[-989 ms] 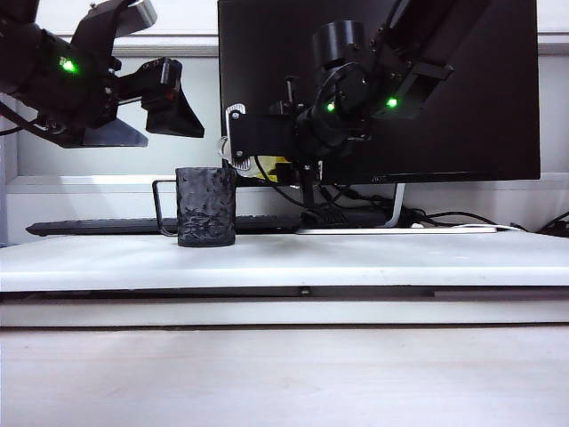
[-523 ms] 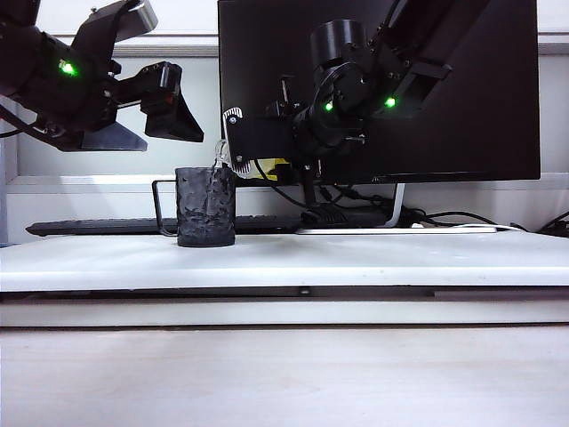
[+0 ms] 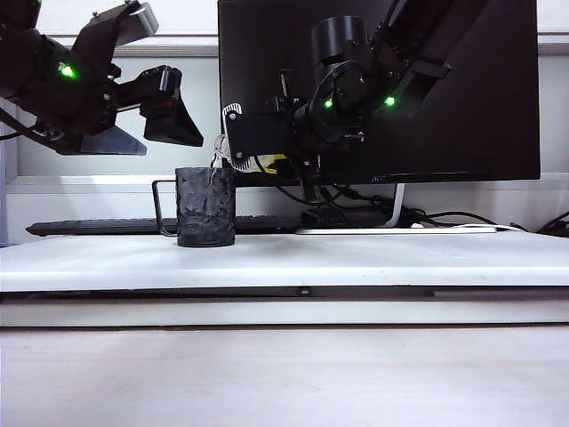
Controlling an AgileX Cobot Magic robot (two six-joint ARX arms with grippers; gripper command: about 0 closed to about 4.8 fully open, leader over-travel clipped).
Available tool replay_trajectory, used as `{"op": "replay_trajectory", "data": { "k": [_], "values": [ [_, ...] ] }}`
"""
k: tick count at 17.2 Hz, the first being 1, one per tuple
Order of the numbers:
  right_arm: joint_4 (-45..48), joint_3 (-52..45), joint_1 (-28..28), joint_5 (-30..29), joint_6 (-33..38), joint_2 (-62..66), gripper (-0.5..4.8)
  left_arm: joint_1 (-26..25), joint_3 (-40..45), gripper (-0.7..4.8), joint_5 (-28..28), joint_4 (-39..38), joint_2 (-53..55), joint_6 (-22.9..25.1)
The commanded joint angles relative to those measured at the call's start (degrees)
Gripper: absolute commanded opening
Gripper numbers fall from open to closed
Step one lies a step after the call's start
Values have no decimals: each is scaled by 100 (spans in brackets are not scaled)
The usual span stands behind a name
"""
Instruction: Carefully pick up the bottle and pour some water from the bottle into the cup.
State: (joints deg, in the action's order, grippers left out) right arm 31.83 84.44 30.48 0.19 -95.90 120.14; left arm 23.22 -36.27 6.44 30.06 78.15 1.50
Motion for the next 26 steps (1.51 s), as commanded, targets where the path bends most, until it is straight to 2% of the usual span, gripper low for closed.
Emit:
{"op": "replay_trajectory", "data": {
  "k": [1,26],
  "values": [
    [280,55,9,-26,-37,-68,175,-2,-4,479,26,46,-13,2],
    [275,55,9,-13,-164,-79,176,-2,-4,479,28,35,-15,2]
  ]
}}
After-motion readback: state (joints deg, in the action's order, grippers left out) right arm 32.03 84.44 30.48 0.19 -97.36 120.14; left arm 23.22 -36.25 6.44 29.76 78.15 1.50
